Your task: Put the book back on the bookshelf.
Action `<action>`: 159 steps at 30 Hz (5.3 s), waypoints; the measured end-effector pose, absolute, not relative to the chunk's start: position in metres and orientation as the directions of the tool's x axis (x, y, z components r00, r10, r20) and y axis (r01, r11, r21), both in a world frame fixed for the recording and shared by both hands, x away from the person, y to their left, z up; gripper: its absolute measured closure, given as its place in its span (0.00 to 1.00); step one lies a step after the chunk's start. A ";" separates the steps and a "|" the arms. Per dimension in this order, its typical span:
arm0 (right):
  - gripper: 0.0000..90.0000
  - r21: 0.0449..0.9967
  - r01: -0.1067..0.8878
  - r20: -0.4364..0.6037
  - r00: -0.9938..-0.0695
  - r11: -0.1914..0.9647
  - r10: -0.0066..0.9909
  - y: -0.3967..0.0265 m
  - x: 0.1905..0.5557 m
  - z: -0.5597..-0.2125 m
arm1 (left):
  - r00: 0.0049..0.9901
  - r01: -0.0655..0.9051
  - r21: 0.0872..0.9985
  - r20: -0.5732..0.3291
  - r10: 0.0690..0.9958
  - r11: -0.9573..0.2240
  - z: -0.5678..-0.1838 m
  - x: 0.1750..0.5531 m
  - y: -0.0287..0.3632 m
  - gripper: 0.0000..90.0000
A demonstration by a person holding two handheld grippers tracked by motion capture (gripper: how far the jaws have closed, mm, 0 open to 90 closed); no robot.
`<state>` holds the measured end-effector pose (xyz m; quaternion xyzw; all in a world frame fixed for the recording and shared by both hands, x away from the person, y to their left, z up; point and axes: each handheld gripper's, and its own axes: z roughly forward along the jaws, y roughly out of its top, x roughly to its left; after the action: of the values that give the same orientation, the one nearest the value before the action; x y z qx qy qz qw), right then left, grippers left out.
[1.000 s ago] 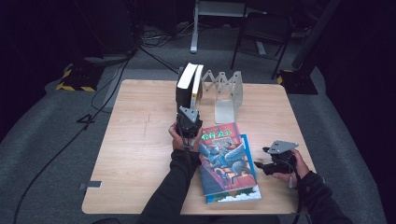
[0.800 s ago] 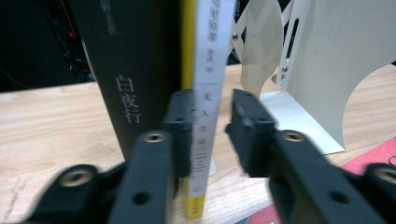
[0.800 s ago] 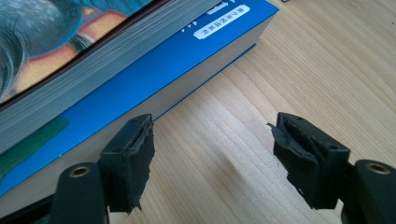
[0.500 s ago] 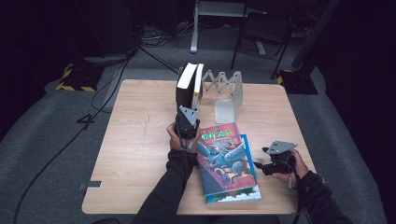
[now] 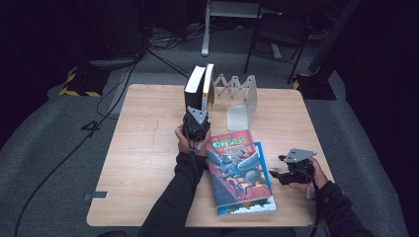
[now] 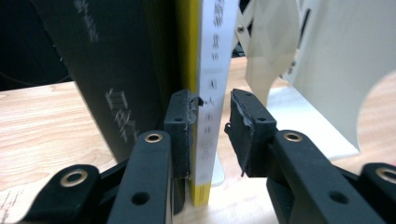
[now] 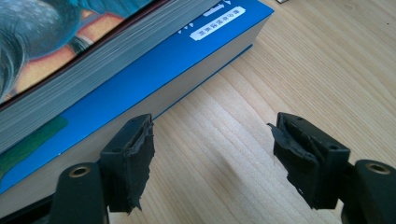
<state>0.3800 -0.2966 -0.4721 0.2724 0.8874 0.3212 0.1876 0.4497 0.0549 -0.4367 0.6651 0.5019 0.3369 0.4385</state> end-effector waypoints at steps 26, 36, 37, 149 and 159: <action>0.33 0.668 0.359 -0.161 -0.786 0.652 0.597 -0.295 0.380 -0.472 | 0.293 0.491 0.856 0.010 0.956 -0.159 -0.465 0.471 0.063 0.88; 0.33 0.708 0.369 -0.097 -0.793 0.602 0.601 -0.302 0.372 -0.459 | 0.562 0.460 0.814 0.041 0.826 -0.354 -0.465 0.433 0.086 0.78; 0.33 0.711 0.371 -0.087 -0.797 0.598 0.597 -0.302 0.370 -0.457 | 0.562 0.460 0.814 0.041 0.826 -0.354 -0.465 0.433 0.086 0.75; 0.53 0.742 0.366 0.039 -0.860 0.562 0.508 -0.229 0.393 -0.449 | 0.701 0.494 0.725 -0.006 0.713 -0.480 -0.498 0.422 0.090 0.45; 0.89 0.816 0.333 0.119 -0.897 0.473 0.426 -0.237 0.391 -0.445 | 0.710 0.473 0.754 -0.020 0.704 -0.456 -0.494 0.426 0.091 0.62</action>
<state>0.3908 -0.2374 -0.4449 0.2214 0.8566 0.4634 0.0501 0.4257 0.0911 -0.4937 0.8401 0.3504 0.1492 0.3864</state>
